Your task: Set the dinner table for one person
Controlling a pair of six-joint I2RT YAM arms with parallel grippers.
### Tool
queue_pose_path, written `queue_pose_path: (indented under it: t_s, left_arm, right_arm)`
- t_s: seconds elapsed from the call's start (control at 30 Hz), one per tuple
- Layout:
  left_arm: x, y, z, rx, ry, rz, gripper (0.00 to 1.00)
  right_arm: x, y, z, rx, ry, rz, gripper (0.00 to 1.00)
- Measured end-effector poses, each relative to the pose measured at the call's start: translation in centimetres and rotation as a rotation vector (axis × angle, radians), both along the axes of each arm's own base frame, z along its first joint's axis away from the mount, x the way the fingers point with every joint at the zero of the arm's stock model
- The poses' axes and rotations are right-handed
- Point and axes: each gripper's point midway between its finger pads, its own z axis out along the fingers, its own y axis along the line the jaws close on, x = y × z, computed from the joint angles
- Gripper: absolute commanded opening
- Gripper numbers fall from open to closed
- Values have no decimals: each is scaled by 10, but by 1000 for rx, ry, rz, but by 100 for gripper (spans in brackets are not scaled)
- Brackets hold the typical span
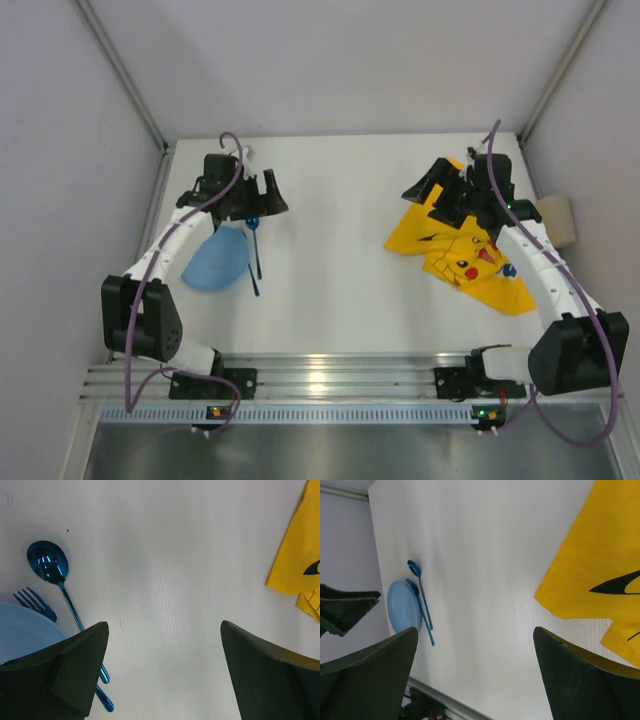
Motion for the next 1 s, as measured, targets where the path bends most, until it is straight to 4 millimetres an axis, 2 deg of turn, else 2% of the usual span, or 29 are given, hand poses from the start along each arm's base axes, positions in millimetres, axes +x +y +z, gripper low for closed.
queue_pose_path:
  t_s: [0.07, 0.23, 0.37, 0.57, 0.73, 0.9, 1.0]
  left_arm:
    - [-2, -6, 8, 12, -8, -11, 99]
    - [5, -12, 27, 31, -49, -6, 99]
    - [3, -8, 25, 47, -38, 11, 99]
    - [-15, -4, 14, 51, 2, 17, 99]
    - [-40, -2, 12, 47, 20, 12, 99]
    - [-57, -1, 16, 43, 33, 8, 99]
    - [-66, 0, 20, 44, 36, 5, 99]
  right_arm:
    - [2, -2, 2, -6, -9, -11, 100]
    - [0, -13, -9, -68, 24, -51, 100]
    - [0, -22, -17, -141, 69, -49, 99]
    - [26, -33, -26, -278, 117, -10, 100]
    - [45, -44, -58, -386, 214, 10, 100]
    - [42, -47, -100, -450, 332, 36, 100]
    - [38, -40, -126, -492, 396, 69, 100]
